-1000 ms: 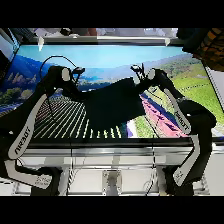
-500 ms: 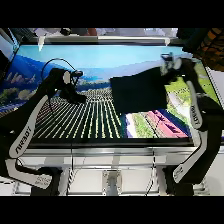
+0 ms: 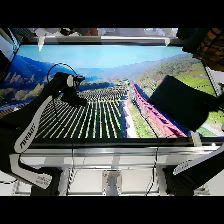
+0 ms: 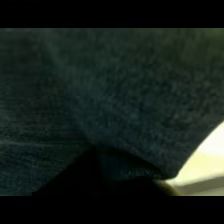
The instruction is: Fold the clothes and pants, and hang the long-sleeved shirts on hangers.
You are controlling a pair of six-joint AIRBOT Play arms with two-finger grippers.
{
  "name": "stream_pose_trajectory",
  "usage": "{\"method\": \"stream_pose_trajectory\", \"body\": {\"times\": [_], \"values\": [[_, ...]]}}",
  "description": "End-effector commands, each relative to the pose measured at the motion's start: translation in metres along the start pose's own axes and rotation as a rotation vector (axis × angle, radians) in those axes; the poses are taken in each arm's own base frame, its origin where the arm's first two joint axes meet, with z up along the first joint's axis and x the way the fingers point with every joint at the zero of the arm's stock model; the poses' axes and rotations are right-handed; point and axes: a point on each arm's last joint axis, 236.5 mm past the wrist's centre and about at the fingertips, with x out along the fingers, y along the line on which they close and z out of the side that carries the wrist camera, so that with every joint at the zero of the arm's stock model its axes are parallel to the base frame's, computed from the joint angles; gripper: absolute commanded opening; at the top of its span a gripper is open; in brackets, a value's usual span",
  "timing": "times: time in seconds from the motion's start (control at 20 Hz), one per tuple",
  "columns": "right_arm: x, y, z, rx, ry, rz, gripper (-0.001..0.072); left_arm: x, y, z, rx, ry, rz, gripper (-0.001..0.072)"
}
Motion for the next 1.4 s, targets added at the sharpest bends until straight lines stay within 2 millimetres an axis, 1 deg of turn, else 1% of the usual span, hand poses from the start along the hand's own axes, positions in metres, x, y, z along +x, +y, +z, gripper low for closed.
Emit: {"method": "stream_pose_trajectory", "body": {"times": [0.0,0.05,0.1,0.15,0.25,0.3,0.35,0.4,0.45,0.5,0.55,0.6,0.65,0.75,0.85,0.95,1.05,1.15,1.2,1.25,1.35], "values": [[-0.011,-0.061,-0.032,0.155,0.027,0.020,0.0279,0.001,0.000,0.001,0.000,-0.004,0.001,0.0031],[-0.019,-0.068,-0.032,0.173,-0.002,0.020,0.0298,0.001,0.000,0.001,0.000,-0.004,0.001,0.0031],[-0.031,-0.069,-0.029,0.184,-0.047,0.031,0.0300,0.001,0.000,0.002,0.000,-0.005,0.001,0.0031],[-0.045,-0.065,-0.021,0.186,-0.110,0.050,0.0348,0.001,0.000,0.002,0.000,-0.007,0.001,0.0031],[-0.089,-0.042,-0.002,0.148,-0.274,0.078,0.0365,0.001,0.000,0.002,0.001,-0.008,0.001,0.0031],[-0.115,-0.027,0.006,0.112,-0.360,0.070,0.0397,0.001,0.000,0.002,0.001,-0.007,0.002,0.0031],[-0.138,-0.010,0.011,0.074,-0.429,0.062,0.0398,0.001,0.000,0.002,0.001,-0.007,0.001,0.0031],[-0.158,0.012,0.010,0.025,-0.471,0.064,0.0434,0.001,0.000,0.002,0.001,-0.007,0.001,0.0031],[-0.171,0.040,0.005,-0.027,-0.487,0.090,0.0459,0.001,0.000,0.002,0.001,-0.007,0.001,0.0031],[-0.179,0.070,-0.002,-0.082,-0.483,0.125,0.0452,0.001,0.000,0.002,0.001,-0.007,0.001,0.0031],[-0.183,0.102,-0.011,-0.146,-0.464,0.160,0.0435,0.001,0.000,0.002,0.001,-0.007,0.001,0.0031],[-0.182,0.131,-0.022,-0.212,-0.431,0.182,0.0249,0.001,0.000,0.002,0.001,-0.007,0.001,0.0031],[-0.179,0.159,-0.032,-0.289,-0.403,0.187,0.0028,0.001,0.000,0.002,0.001,-0.007,0.001,0.0031],[-0.173,0.222,-0.050,-0.444,-0.371,0.200,0.0036,0.001,0.000,0.002,0.001,-0.007,0.001,0.0031],[-0.162,0.282,-0.075,-0.595,-0.345,0.203,0.0036,0.001,0.000,0.002,0.001,-0.007,0.001,0.0031],[-0.150,0.336,-0.100,-0.729,-0.343,0.197,0.0035,0.001,0.000,0.002,0.001,-0.007,0.001,0.0031],[-0.136,0.380,-0.130,-0.851,-0.323,0.193,0.0036,0.001,0.000,0.002,0.001,-0.007,0.001,0.0031],[-0.123,0.415,-0.155,-0.948,-0.315,0.179,0.0036,0.001,0.000,0.002,0.001,-0.008,0.001,0.0031],[-0.117,0.428,-0.164,-0.986,-0.312,0.171,0.0036,0.001,0.000,0.002,0.001,-0.007,0.001,0.0031],[-0.111,0.439,-0.175,-1.021,-0.304,0.168,0.0036,0.001,0.000,0.002,0.001,-0.008,0.001,0.0031],[-0.098,0.453,-0.190,-1.061,-0.273,0.163,0.0036,0.001,0.000,0.002,0.001,-0.007,0.001,0.0031]]}}
